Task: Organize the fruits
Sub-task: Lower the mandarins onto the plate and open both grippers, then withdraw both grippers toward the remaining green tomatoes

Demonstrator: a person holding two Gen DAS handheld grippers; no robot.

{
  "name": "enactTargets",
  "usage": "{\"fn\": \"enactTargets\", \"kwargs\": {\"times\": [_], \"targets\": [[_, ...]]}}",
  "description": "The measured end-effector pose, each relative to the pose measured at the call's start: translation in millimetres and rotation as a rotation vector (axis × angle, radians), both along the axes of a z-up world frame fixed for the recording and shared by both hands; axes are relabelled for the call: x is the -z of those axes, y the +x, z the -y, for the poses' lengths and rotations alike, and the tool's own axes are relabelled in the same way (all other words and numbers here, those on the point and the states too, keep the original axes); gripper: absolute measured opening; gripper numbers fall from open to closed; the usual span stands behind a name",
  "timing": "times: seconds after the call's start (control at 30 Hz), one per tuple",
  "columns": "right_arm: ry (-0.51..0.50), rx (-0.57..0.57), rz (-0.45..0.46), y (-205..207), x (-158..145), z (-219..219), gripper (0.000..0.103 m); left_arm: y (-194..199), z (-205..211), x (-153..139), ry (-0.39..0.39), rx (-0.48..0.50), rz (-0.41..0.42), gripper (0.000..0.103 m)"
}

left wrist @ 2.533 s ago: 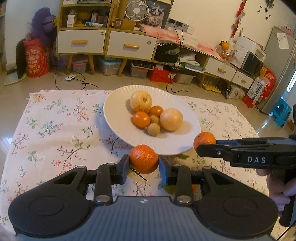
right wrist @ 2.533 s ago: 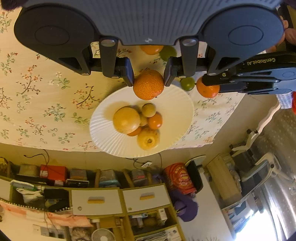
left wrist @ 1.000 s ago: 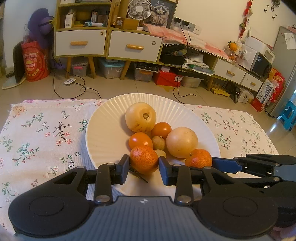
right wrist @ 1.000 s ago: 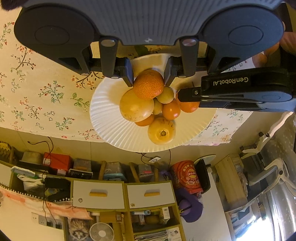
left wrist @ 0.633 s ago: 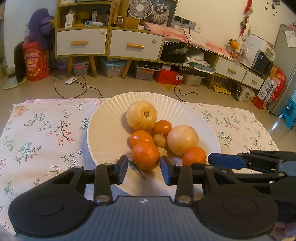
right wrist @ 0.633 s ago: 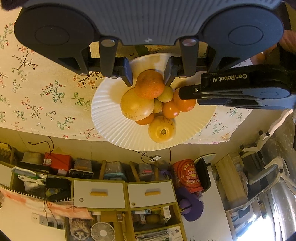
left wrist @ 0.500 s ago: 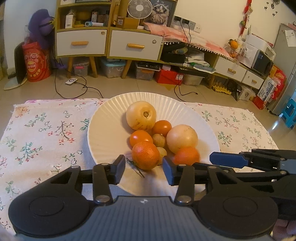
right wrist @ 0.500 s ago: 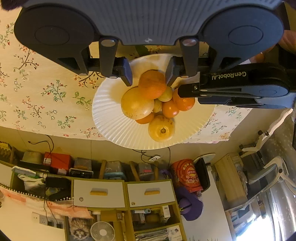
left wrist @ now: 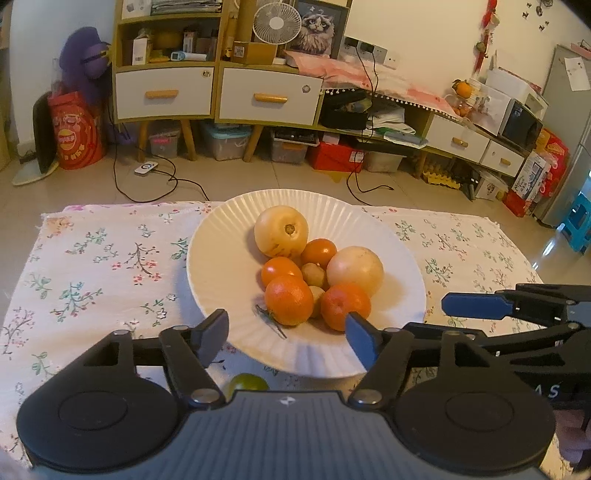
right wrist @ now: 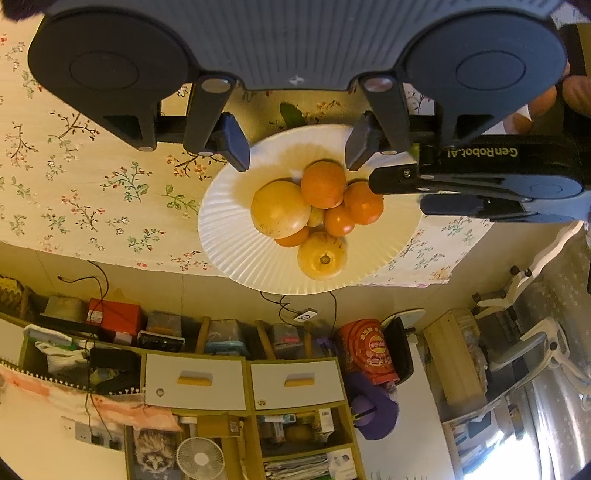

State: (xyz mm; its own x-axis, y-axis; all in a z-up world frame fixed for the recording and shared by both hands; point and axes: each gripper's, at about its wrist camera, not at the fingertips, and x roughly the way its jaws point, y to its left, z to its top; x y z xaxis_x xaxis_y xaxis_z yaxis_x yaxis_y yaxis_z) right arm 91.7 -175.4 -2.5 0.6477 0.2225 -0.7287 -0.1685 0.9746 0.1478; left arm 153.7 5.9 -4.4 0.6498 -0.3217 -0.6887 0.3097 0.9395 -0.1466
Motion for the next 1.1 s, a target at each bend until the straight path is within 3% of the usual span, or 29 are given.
{"fn": "enactTargets", "kwargs": {"times": [0.67,1.1], "targets": [[-0.056,-0.02,-0.015,-20.6,-6.6,3.6,0.083,-35.7,-20.0,-7.9,0.075,0.016,0.014,0.085],[-0.143,-0.034,-0.04,-38.3,4.0,7.1,0.092,-53.6,-40.6,2.5,0.127,-0.004,-0.016,0.085]]}}
